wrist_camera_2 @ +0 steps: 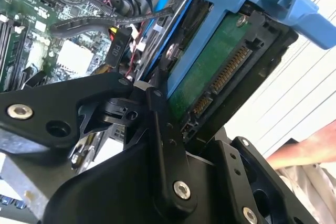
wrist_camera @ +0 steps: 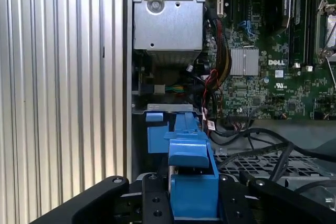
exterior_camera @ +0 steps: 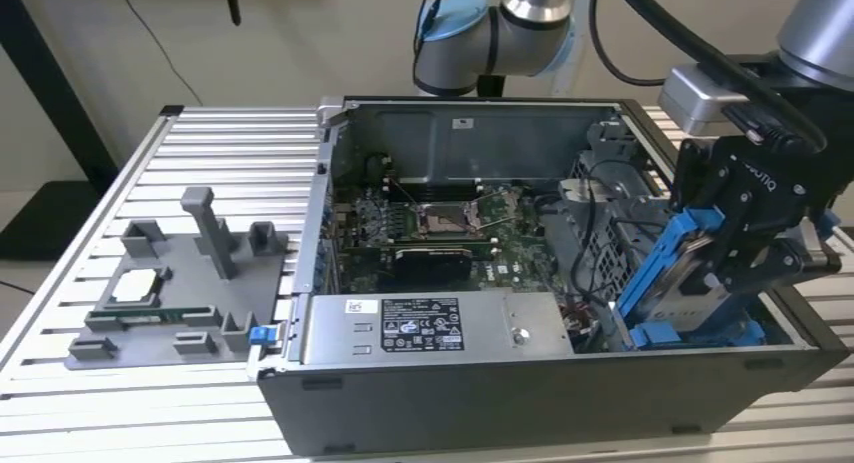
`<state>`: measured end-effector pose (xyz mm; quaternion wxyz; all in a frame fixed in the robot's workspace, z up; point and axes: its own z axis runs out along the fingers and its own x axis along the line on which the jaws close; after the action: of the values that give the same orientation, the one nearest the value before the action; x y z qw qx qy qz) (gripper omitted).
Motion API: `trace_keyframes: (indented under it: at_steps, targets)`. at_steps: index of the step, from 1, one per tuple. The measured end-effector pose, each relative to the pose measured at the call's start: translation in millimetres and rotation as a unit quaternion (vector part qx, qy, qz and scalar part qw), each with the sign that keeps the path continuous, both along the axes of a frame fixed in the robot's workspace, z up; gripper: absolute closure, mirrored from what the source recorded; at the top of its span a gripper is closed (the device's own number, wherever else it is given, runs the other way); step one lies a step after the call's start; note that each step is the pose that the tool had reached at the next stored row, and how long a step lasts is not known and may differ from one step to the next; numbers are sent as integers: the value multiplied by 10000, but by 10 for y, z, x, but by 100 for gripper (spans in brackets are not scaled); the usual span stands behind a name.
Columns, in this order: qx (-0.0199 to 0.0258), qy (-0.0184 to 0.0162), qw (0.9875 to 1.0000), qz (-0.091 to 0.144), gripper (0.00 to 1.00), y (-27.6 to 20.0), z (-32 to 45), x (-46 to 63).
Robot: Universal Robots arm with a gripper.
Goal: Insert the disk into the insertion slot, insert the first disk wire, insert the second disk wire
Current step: 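Insert the disk into the insertion slot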
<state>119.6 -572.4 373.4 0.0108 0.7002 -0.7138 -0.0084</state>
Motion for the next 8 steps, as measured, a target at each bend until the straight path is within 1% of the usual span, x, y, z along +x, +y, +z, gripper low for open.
trace_keyframes:
  at_steps: [4, 5, 8]
  targets:
    - [-1, 0, 10000, 0, 100, 0, -2, 0]
    - [-1, 1, 10000, 0, 0, -1, -2, -1]
    - [1, 0, 10000, 0, 0, -1, 0, -1]
